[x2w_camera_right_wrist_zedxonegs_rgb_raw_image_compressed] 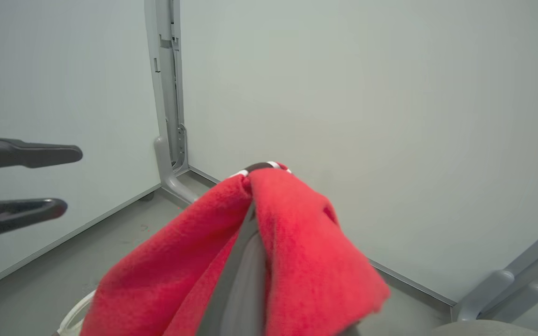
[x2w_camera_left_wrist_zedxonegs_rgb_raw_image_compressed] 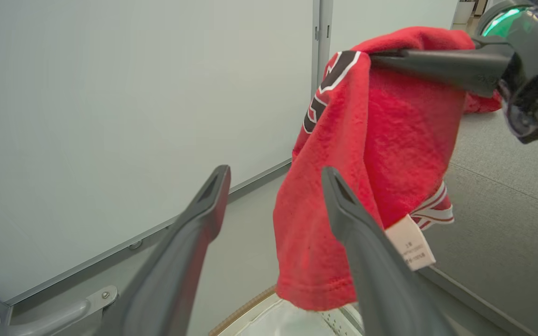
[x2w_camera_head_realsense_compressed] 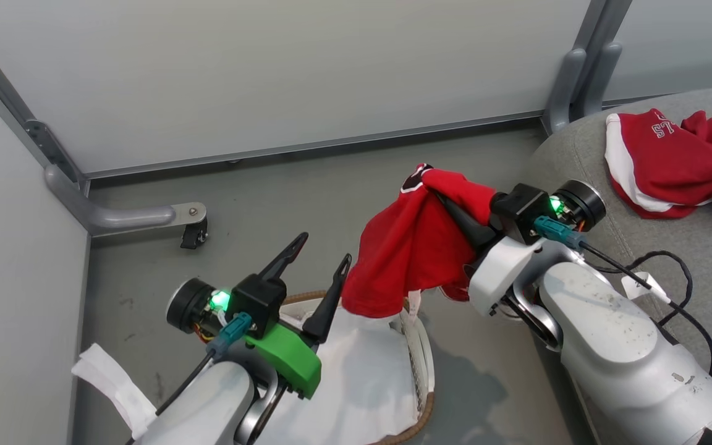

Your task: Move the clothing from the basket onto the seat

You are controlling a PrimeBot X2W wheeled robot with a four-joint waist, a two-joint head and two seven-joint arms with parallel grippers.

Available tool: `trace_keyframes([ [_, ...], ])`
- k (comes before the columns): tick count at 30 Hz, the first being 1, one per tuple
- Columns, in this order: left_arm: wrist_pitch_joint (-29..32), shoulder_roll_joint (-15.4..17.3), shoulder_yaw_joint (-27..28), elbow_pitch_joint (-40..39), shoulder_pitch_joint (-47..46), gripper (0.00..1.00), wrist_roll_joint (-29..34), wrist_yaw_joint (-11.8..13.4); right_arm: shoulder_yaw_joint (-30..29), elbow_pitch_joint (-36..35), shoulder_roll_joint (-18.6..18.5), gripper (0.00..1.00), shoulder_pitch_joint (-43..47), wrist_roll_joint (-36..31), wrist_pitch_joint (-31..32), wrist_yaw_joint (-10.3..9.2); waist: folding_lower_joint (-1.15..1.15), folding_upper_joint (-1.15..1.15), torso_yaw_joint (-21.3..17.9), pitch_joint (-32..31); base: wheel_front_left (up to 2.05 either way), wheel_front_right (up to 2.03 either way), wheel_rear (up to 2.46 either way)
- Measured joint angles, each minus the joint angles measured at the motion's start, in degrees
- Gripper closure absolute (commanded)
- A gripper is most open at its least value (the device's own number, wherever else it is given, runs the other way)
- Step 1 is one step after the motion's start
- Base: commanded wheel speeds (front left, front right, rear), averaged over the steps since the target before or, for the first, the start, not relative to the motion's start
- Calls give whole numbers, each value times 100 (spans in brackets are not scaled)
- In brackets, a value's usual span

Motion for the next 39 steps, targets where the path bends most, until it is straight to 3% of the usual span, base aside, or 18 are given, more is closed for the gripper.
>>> trace_keyframes([
  [10, 0, -287, 673, -74, 462, 0, 566, -312, -508, -91, -5, 100, 222, -174, 0, 0, 0, 0, -50, 0, 0, 0, 0],
  [17, 0, -468, 1053, -109, 630, 0, 798, -456, -867, -227, 0, 100, 318, -344, 0, 0, 0, 0, -290, -17, 0, 0, 0],
  [25, 0, -686, 1436, -209, 792, 0, 1014, -563, -1069, -396, -63, 100, 372, -488, 0, 0, 0, 0, -926, 0, 0, 0, 0],
  [39, 0, -809, 1490, -138, 735, 0, 1327, -681, -1436, -480, -68, 100, 367, -559, 0, 0, 0, 0, -2245, 323, 0, 0, 0],
])
